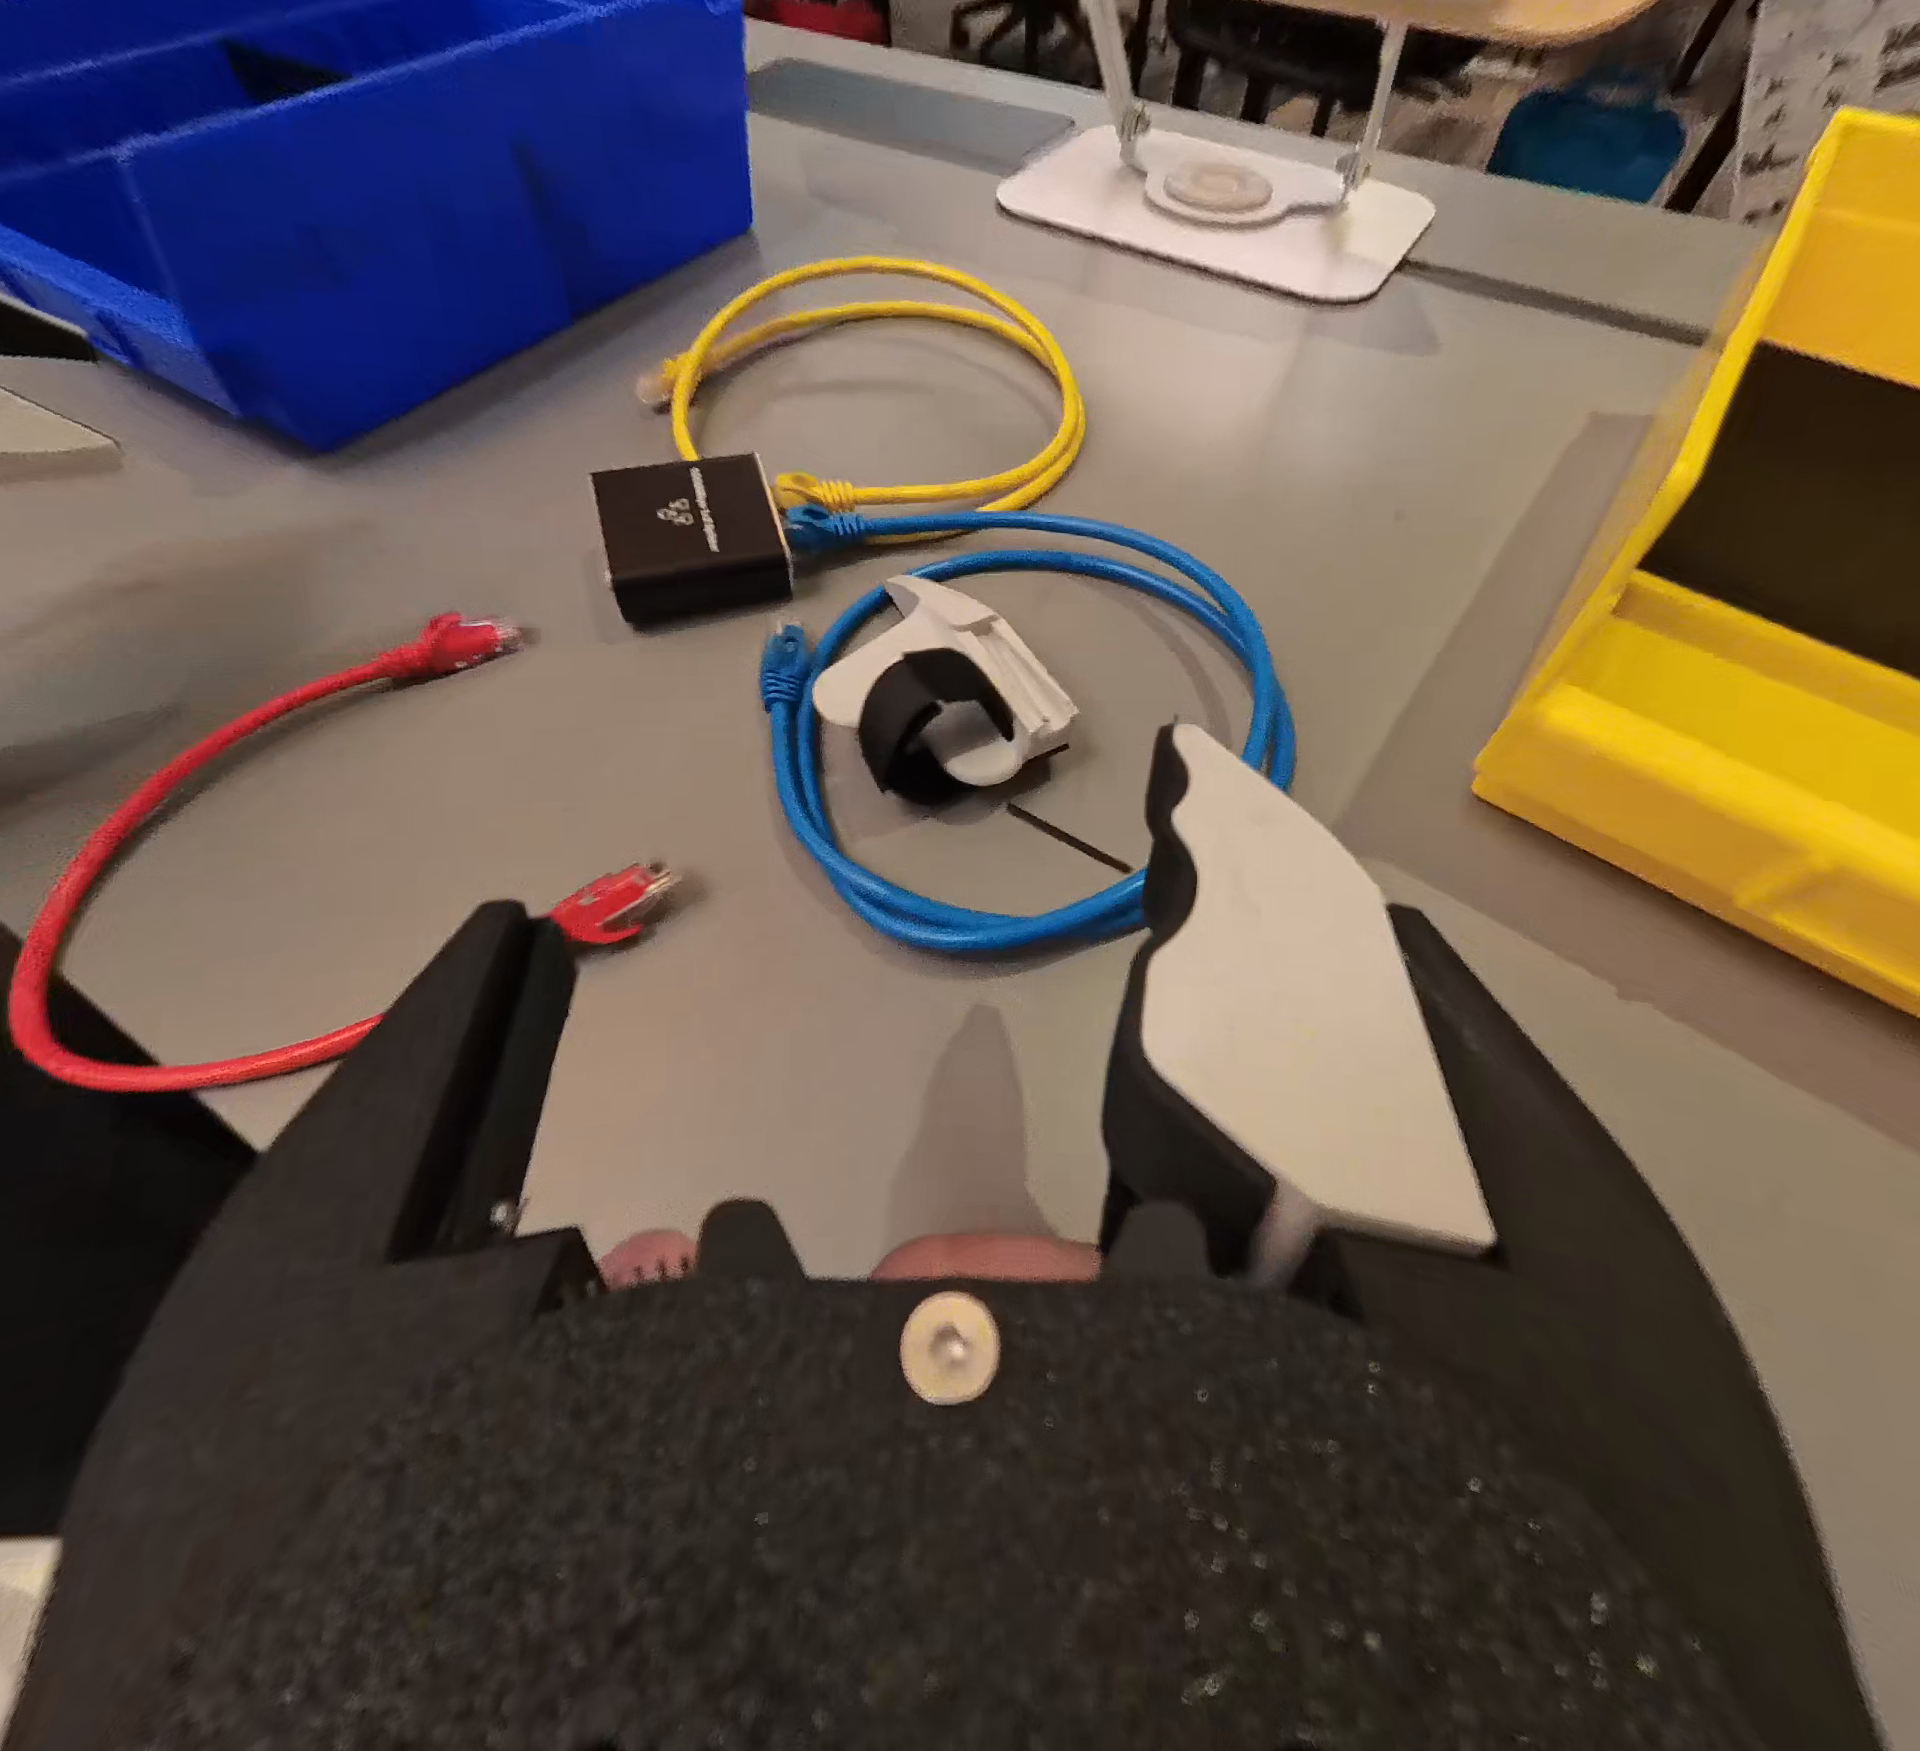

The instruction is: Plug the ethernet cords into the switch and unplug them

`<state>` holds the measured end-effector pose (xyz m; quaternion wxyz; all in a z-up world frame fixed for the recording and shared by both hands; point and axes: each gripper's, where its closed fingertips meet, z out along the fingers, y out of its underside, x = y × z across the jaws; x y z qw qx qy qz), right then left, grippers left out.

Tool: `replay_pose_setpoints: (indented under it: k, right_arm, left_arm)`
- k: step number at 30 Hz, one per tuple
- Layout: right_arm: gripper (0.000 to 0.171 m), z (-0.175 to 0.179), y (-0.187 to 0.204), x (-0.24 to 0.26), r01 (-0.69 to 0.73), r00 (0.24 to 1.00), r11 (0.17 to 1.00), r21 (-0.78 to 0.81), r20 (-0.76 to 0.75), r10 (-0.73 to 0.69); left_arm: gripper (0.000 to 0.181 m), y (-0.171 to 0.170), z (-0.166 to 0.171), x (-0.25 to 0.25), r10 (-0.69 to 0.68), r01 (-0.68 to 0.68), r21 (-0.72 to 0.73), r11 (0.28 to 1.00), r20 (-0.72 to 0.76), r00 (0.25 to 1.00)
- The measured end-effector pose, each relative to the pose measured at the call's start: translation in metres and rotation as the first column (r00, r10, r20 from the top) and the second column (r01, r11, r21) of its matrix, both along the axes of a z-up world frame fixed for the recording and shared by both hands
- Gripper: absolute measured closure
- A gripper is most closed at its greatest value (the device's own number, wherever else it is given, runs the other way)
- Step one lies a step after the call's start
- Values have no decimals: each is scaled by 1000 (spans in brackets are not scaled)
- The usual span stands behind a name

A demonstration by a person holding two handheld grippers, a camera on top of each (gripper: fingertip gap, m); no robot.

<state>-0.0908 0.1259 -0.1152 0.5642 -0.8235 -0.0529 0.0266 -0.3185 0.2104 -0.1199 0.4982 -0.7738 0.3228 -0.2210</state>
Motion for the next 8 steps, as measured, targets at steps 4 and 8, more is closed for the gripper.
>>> replay_pose_setpoints:
  k: [4, 8]
  right_arm:
    - [98, 2, -11, -5, 27, 1000, 998, 52, 6, -27]
    - [98, -7, -5, -1, 71, 997, 997, 32, -11, -71]
  left_arm:
    - [118, -11, -2, -13, 24, -24, -3, 1000, 2, 1000]
    - [117, -13, -1, -11, 18, -17, -8, 1000, 26, 999]
